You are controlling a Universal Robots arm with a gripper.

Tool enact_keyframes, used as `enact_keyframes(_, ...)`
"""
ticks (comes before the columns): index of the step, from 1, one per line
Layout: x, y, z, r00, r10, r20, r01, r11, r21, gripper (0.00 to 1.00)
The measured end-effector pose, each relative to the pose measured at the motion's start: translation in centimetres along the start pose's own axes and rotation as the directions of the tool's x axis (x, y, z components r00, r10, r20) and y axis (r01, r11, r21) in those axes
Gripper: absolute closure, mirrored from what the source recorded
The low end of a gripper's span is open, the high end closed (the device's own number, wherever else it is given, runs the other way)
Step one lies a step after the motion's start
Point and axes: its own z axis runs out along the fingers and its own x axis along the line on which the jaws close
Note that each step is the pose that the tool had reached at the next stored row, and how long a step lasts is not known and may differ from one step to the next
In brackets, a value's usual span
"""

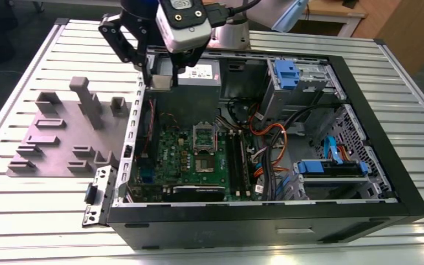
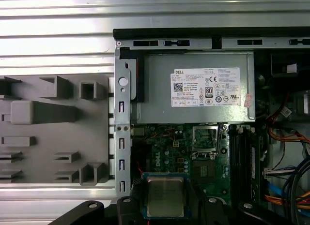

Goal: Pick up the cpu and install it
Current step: 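Pick up the cpu and move it towards the insertion slot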

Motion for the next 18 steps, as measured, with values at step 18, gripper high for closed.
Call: enact_keyframes(18,-0.51,0.02,-0.01,1.0000,0.000,-0.0001,0.000,1.0000,0.0001,0.53)
